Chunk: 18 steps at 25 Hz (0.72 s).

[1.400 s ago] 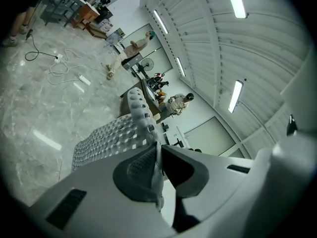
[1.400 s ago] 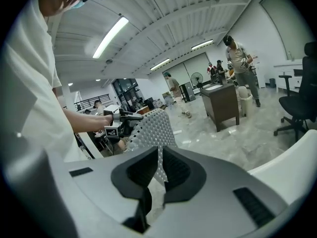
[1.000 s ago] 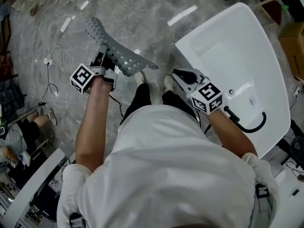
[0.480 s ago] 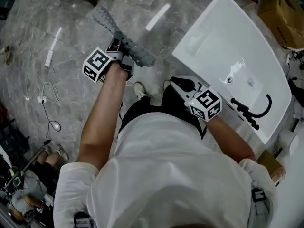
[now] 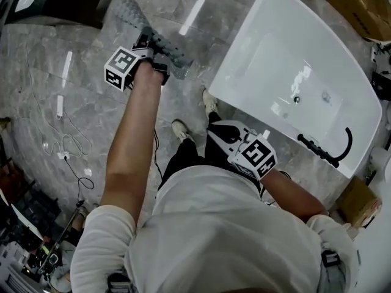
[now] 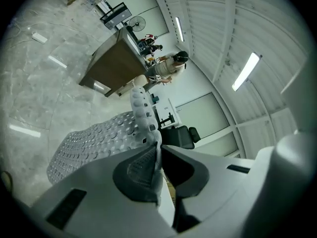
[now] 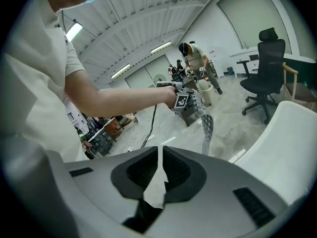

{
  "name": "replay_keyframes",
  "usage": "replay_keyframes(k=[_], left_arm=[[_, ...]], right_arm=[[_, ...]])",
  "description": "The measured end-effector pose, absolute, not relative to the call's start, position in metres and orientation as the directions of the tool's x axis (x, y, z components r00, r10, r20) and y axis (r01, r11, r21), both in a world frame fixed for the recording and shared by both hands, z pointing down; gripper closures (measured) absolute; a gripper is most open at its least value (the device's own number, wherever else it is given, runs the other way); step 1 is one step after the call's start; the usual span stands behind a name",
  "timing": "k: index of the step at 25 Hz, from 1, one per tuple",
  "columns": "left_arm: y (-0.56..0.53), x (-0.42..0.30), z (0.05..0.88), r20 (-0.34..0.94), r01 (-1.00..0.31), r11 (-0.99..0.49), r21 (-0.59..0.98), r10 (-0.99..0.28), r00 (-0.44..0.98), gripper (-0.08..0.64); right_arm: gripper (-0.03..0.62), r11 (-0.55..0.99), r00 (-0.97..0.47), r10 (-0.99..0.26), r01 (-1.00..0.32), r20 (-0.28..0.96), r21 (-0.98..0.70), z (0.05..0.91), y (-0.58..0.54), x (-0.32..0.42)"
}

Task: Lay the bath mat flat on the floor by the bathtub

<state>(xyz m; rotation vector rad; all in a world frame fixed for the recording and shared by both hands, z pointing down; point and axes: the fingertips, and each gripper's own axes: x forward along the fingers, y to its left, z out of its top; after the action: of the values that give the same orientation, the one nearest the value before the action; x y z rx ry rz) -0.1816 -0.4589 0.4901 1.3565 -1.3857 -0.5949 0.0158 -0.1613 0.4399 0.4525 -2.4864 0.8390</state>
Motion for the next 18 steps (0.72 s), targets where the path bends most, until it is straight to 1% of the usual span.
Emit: replay_keyframes(k=[10,15,18], left_arm=[[-0.653,-0.086,0.530,0.269,-0.301,0.195,0.933,-0.936,0.227,0.514],[-0.725,-0.046,0.536,0.186,-0.207,0.143,0.968,-0.960,0.209,0.514],[-0.746,-0.032,0.550,0.132,-0.144,0.104,0.984,-0.971,0.199,0.514]], right_arm=[[0.552,0.653,-0.799,-0.218,-0.546,0.560,-0.525,0.471,-0.252,0.091],[0.552,0.601,-0.786,-0.240,-0.581,0.570,-0.548,0.481,-0.276,0.115],[0.552,0.572,-0.779,-0.235,-0.595,0.582,-0.565,0.494,-0.278,0.124]])
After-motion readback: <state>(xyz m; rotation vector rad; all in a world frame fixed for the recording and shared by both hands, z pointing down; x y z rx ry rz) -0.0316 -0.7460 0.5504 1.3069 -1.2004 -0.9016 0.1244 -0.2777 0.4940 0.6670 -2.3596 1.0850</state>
